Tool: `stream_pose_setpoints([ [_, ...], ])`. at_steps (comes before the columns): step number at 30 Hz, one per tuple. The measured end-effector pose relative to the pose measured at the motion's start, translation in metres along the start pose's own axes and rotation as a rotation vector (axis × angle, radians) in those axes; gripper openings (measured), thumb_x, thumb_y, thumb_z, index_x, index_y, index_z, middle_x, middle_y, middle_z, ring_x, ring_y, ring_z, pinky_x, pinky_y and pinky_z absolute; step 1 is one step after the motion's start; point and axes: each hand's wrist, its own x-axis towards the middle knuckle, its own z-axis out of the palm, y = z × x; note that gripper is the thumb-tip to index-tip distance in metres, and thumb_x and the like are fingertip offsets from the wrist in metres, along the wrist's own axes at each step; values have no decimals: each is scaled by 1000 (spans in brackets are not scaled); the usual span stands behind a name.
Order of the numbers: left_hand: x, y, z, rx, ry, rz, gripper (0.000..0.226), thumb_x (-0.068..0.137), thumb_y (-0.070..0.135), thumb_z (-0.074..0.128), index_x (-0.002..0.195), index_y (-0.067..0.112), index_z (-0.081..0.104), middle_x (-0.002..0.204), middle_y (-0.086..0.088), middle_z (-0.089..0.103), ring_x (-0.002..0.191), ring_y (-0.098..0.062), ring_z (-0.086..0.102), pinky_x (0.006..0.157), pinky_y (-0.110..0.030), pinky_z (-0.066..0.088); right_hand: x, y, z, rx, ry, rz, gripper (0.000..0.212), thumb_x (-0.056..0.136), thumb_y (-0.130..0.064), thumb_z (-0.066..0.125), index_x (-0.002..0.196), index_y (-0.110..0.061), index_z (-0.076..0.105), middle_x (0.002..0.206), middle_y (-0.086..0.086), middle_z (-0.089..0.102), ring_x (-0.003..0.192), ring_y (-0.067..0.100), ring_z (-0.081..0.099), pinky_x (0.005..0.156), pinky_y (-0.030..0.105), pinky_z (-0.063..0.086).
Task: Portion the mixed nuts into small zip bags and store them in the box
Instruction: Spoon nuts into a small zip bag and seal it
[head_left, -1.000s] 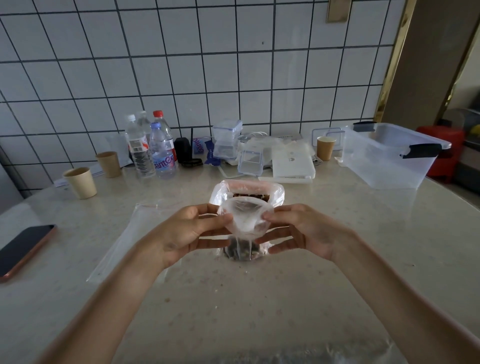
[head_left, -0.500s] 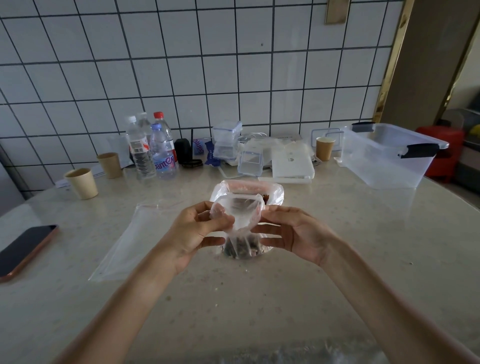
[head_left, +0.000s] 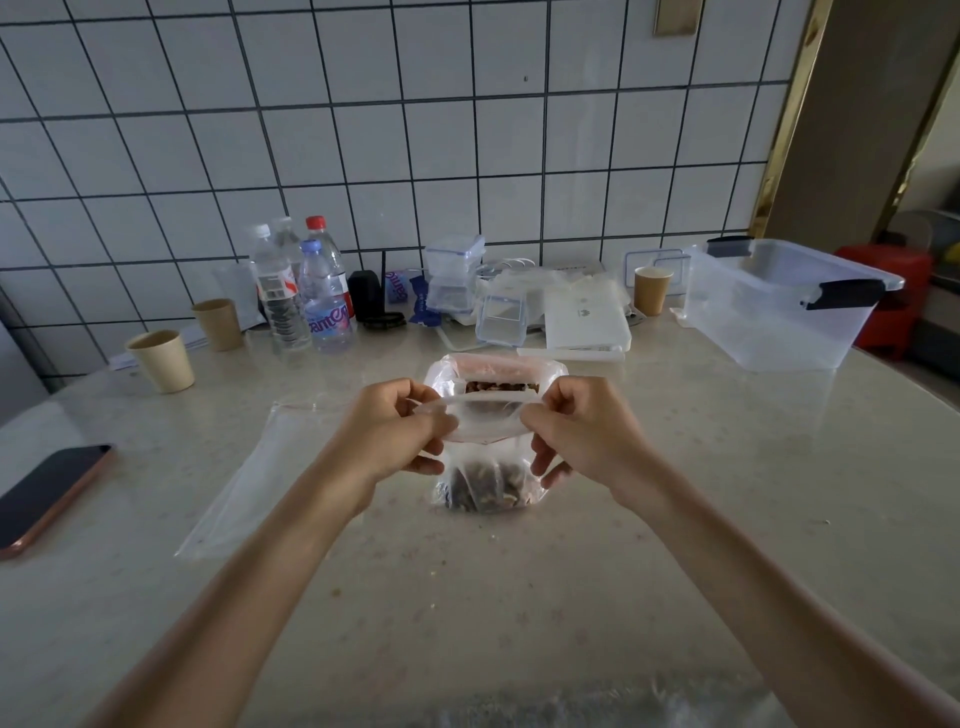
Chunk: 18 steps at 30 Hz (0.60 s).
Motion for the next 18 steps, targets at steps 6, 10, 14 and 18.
stream_pose_setpoints([
  [6, -3, -1, -23, -386, -327, -181, 31, 79, 27, 84, 106, 12, 82, 107, -6, 79, 100, -18, 77, 73, -35, 63, 0, -4, -10, 168, -58, 103, 10, 85, -9, 66, 76, -4, 65, 67, 11, 68, 61, 22, 70, 57, 44, 64],
  [10, -6, -10, -24, -537, -330, -167, 38, 69, 18, 86, 106, 11, 83, 110, -11, 79, 97, -18, 78, 73, -31, 64, 1, -4, -13, 400, -145, 201, 10, 86, -6, 67, 77, -2, 70, 72, 13, 63, 62, 24, 67, 59, 37, 60],
  [14, -7, -7, -15, -559, -217, -159, 31, 66, 17, 88, 97, 14, 84, 86, -2, 76, 73, -10, 74, 63, -26, 61, 4, -3, -10, 363, -88, 166, 13, 88, -1, 68, 76, -4, 64, 67, 11, 60, 53, 22, 64, 52, 34, 58],
  [18, -4, 5, -7, -331, -68, -100, 27, 81, 3, 82, 106, 11, 74, 74, -2, 73, 59, -6, 67, 57, -27, 59, 4, -4, -7, 102, 42, -8, 25, 83, 3, 67, 71, -10, 50, 57, 8, 58, 47, 25, 65, 46, 36, 56],
])
